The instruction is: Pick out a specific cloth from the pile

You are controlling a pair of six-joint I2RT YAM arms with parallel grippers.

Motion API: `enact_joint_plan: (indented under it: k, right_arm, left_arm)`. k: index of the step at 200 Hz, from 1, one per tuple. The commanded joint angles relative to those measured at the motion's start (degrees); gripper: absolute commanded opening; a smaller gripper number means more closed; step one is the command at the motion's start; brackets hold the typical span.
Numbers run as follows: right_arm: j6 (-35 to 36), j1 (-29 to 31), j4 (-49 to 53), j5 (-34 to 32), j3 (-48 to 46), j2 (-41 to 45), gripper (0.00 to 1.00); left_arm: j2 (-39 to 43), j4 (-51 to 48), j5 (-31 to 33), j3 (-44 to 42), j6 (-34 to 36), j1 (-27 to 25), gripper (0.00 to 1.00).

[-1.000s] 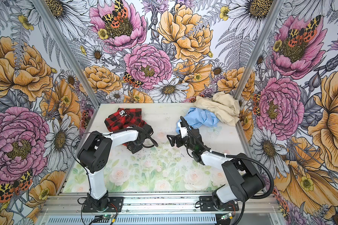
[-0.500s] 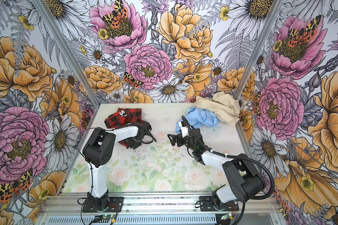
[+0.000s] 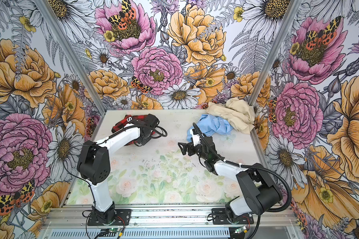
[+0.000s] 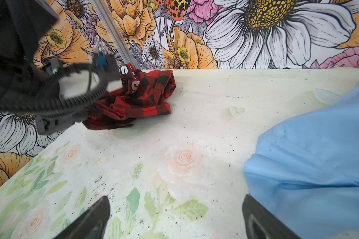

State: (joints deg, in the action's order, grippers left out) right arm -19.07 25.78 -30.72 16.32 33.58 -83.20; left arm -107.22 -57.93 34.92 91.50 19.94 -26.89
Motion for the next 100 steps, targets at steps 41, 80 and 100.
enact_joint_plan:
  k: [41,80,100]
  right_arm:
    - [-0.50,-0.37,-1.80,0.31,0.09,0.39,0.99]
    - [-0.22,-0.35,-1.60,0.19,0.20,0.30,0.99]
    - [-0.12,-0.35,-1.61,0.19,0.30,-0.19,0.99]
  left_arm:
    - [-7.98,2.12,-1.38,20.40,0.86,10.64,0.00]
    - [-16.18,2.68,-6.72,27.60,-1.44,17.95,0.00]
    - [-19.93,5.28,-11.00,28.67,-3.51,20.98,0.00]
